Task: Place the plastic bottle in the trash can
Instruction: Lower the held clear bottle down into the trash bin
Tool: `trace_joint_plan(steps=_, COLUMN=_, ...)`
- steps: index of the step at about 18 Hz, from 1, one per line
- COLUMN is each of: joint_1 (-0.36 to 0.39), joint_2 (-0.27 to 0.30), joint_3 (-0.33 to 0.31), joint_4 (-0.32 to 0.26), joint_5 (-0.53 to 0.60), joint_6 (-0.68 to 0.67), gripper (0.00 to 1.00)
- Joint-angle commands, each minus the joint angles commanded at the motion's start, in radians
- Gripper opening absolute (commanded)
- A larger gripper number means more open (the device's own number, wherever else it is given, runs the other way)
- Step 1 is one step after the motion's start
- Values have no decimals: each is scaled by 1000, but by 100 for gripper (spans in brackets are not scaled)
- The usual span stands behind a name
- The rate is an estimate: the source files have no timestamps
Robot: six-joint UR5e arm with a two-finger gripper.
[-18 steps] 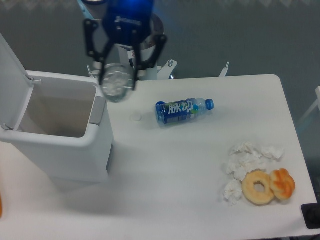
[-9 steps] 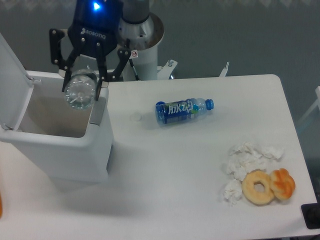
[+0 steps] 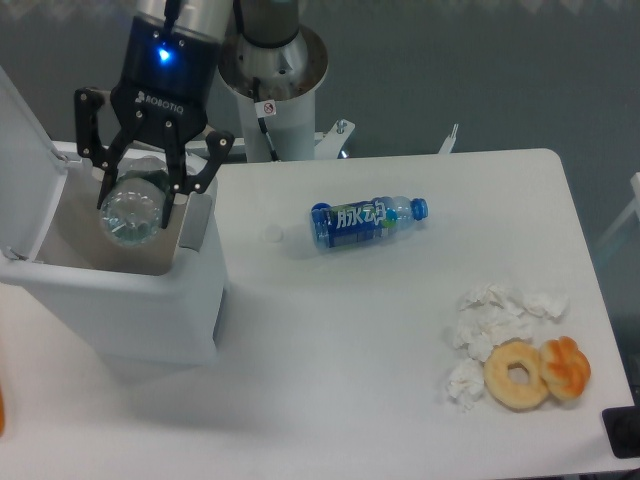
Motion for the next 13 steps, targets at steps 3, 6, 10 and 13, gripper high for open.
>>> trace_joint_plan(steps=3, joint_1=-9, joint_2=-25, joint_3=2, joint_4=6, joint_5=0, joint_6=0, gripper=61)
trace_joint_plan(steps=6, joint_1=-28, joint_2=-35, joint_3=-3, joint_4=5, joint_5=0, joint_6=-2, gripper=61)
trace_joint_plan(steps=10, joint_1=-29, joint_2=-35, joint_3=-6, joint_4=6, joint_5=0, joint_6=-2, gripper=61)
trace_joint_plan(steps=13, joint_1=-35, joint_2=-31, joint_3=-28, joint_4=6, joint_5=0, joint_6=-2, gripper=61)
